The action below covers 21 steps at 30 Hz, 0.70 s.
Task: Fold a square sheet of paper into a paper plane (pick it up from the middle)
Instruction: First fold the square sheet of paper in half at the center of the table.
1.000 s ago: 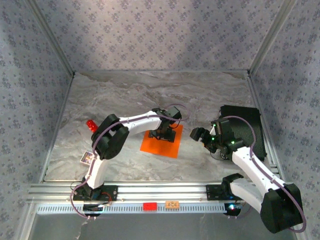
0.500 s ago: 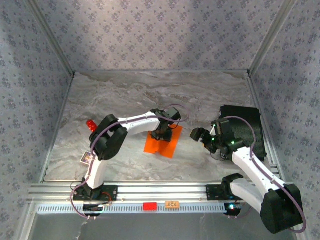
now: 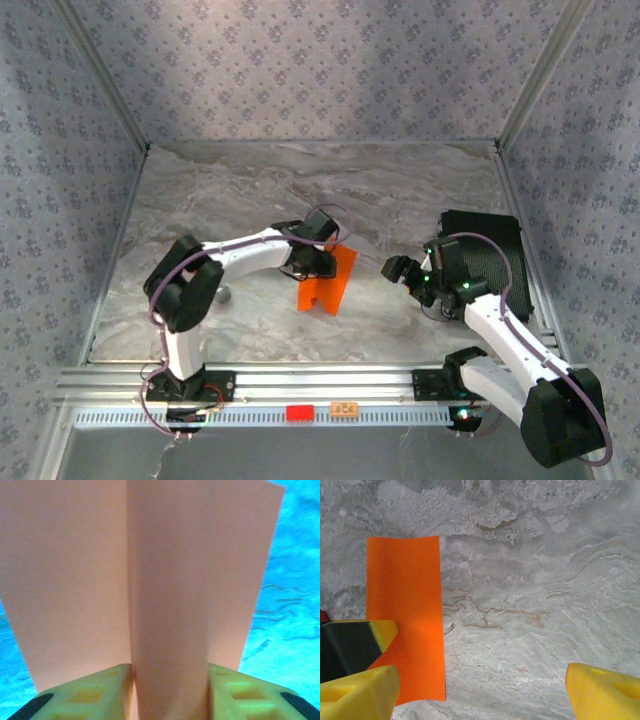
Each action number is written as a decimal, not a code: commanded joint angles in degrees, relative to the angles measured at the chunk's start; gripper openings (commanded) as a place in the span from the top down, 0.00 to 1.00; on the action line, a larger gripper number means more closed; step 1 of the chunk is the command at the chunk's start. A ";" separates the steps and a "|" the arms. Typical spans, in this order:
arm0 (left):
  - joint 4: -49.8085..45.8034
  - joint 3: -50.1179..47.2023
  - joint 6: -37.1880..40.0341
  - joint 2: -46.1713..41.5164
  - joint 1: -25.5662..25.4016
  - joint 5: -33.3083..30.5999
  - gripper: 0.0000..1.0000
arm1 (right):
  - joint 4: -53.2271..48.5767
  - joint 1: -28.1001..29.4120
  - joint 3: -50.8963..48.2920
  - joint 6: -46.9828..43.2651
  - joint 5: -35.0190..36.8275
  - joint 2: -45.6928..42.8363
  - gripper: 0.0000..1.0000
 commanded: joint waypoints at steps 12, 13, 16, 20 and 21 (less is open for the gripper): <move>43.33 -17.44 -19.65 -8.73 6.45 26.45 0.62 | -0.45 -1.37 1.88 0.45 1.21 -1.28 0.12; 46.46 -18.55 -21.08 -8.48 6.65 27.47 0.62 | 0.54 -1.39 1.78 -0.13 0.15 -1.45 0.13; 53.81 -21.44 -24.15 -7.10 7.05 29.62 0.61 | 3.51 -1.36 1.20 -0.33 -2.24 -2.49 0.17; 62.91 -24.42 -28.70 -4.27 7.59 32.37 0.62 | 4.16 -1.37 1.18 -0.39 -2.21 -3.84 0.16; 61.64 -24.43 -28.14 -4.06 7.75 32.05 0.62 | 4.12 -1.33 1.18 -0.40 -2.29 -3.91 0.16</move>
